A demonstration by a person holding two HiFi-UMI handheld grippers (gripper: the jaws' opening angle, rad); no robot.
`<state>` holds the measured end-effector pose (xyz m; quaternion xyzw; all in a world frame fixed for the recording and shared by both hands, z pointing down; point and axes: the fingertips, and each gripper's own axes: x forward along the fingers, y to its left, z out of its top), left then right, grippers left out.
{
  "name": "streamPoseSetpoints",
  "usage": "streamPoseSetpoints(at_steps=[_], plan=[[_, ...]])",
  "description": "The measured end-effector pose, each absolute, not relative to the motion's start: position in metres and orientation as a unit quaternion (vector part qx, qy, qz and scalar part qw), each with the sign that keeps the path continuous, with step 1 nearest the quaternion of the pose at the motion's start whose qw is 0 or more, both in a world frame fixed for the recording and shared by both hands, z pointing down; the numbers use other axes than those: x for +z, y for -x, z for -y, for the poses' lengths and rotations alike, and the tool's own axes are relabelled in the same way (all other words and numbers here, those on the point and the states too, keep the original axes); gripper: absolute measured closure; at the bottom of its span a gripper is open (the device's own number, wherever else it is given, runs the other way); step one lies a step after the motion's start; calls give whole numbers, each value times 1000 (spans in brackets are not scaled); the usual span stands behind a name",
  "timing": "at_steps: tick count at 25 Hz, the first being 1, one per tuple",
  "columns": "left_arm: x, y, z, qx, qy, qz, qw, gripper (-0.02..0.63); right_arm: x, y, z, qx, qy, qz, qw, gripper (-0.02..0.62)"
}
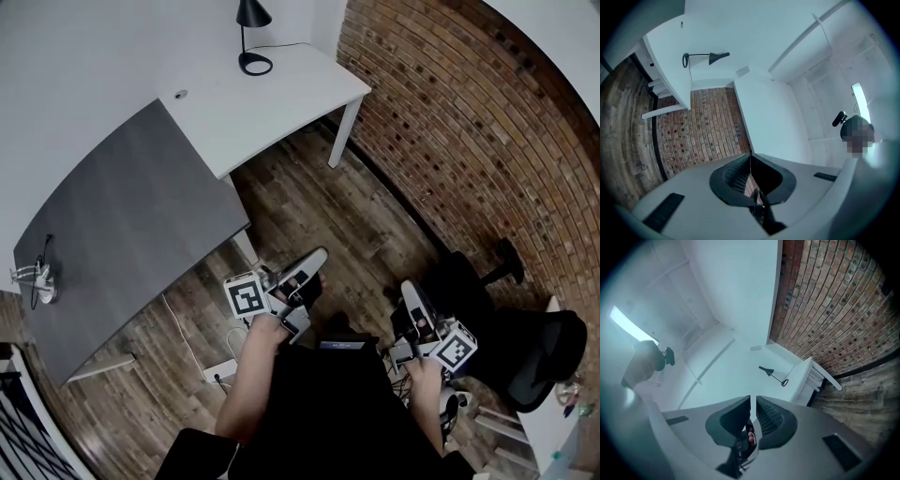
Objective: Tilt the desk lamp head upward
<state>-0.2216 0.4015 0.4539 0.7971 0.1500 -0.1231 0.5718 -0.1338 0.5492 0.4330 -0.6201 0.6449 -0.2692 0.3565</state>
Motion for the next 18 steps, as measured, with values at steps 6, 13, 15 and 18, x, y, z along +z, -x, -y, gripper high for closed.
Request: streamPoseSetpoints(at_steps=[6,13,15,18], plan=[[468,197,-379,-119,-798,-110,580,592,446,95,-514,-282,582,-666,372,515],[447,130,-344,-131,-826,-70,544,592,440,12,-471,-288,536,-694,386,514],[443,109,-340,-135,-828,-64,540,592,437,-10,-463,-287,524,-703,385,514],[441,88,-338,-147,-825,-53,543,592,432,-35,-458,-286,507,-716,385,514]])
